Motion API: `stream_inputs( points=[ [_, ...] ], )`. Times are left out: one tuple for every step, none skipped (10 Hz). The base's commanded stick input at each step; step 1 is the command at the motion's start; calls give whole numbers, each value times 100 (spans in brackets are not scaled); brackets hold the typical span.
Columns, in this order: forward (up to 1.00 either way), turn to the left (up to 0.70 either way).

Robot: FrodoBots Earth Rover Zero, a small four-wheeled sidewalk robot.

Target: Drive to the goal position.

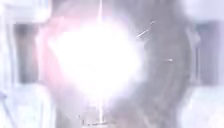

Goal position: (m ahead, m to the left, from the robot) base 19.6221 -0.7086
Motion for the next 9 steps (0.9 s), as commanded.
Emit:
stream_inputs(
  points=[
    [45, 0],
    [45, 0],
    [45, 0],
    [45, 0],
    [45, 0],
    [45, 0],
    [45, 0],
    [45, 0],
    [45, 0]
  ],
)
